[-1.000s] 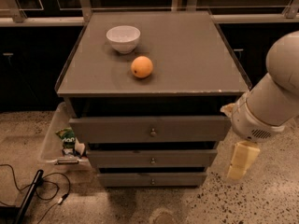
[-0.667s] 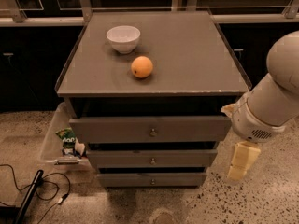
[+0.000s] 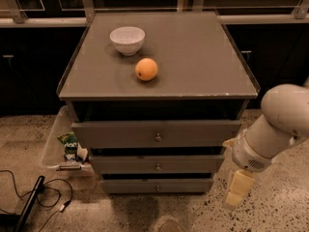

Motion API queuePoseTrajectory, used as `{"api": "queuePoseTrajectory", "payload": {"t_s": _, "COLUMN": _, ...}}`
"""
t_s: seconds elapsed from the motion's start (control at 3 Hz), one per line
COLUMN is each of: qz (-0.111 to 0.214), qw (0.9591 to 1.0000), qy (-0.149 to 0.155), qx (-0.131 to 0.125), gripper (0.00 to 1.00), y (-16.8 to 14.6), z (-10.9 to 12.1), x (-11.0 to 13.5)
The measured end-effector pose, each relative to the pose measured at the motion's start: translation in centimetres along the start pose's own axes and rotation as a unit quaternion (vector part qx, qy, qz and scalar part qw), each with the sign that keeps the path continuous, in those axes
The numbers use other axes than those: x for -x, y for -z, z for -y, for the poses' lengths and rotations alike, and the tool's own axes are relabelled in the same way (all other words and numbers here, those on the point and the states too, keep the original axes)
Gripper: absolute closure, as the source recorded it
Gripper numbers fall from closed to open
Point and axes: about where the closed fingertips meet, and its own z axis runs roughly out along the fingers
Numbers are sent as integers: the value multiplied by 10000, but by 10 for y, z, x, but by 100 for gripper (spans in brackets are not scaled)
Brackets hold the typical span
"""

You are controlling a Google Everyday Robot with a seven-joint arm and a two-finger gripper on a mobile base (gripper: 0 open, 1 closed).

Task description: Open bottom drawer

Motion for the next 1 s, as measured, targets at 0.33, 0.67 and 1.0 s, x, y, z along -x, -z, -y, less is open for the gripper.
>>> {"api": "queuePoseTrajectory", "payload": {"t_s": 0.33, "qz": 143, "qw": 9999, "qy": -64, "qx": -25, "gripper": 0, "y": -62, "z": 15, "x": -24}}
{"api": "queuePoseTrajectory", "payload": {"t_s": 0.67, "qz": 481, "qw": 9983, "qy": 104, "qx": -298, "gripper": 0, "y": -105, "z": 35, "x": -34}}
{"api": "queuePoseTrajectory", "payload": {"t_s": 1.0, "qz": 538, "qw": 9976, "qy": 142, "qx": -403, "gripper": 0, "y": -109, "z": 41, "x": -33}}
